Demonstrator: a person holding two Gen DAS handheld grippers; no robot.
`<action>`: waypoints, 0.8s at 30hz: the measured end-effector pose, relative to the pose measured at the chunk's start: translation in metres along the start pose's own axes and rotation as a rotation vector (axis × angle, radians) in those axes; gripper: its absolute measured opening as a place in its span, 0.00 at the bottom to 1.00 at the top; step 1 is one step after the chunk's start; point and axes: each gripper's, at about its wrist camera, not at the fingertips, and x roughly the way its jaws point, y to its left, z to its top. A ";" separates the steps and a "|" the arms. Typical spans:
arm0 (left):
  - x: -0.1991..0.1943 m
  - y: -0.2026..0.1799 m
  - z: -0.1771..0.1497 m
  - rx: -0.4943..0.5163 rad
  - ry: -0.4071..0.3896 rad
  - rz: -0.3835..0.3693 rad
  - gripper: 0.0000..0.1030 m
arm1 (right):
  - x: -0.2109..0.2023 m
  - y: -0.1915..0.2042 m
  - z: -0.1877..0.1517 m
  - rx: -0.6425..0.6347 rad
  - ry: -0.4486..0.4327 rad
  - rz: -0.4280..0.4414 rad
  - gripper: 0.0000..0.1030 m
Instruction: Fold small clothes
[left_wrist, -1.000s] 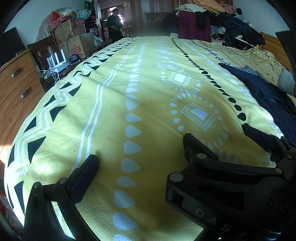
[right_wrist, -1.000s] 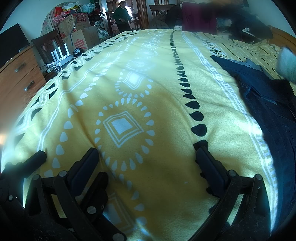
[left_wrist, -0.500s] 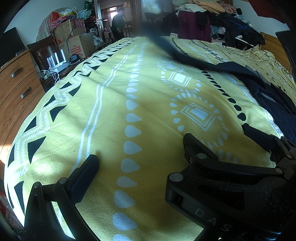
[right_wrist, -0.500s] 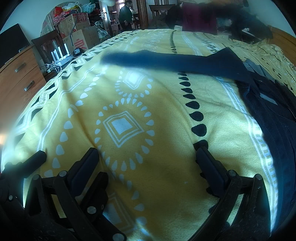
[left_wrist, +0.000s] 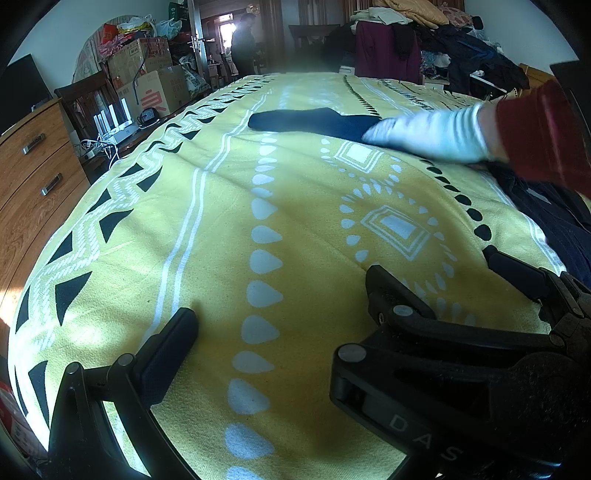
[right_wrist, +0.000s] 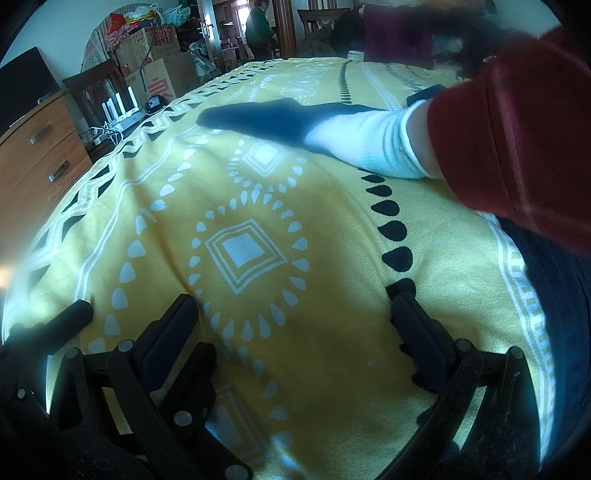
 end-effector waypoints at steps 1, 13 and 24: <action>0.000 0.001 -0.001 0.000 -0.001 0.000 1.00 | 0.000 0.000 -0.001 -0.002 0.003 -0.003 1.00; 0.004 0.003 0.001 0.006 -0.013 0.008 1.00 | -0.001 0.000 -0.001 -0.005 0.007 -0.005 1.00; 0.004 0.004 0.002 0.007 -0.021 0.009 1.00 | -0.001 0.000 -0.002 -0.007 0.010 -0.008 1.00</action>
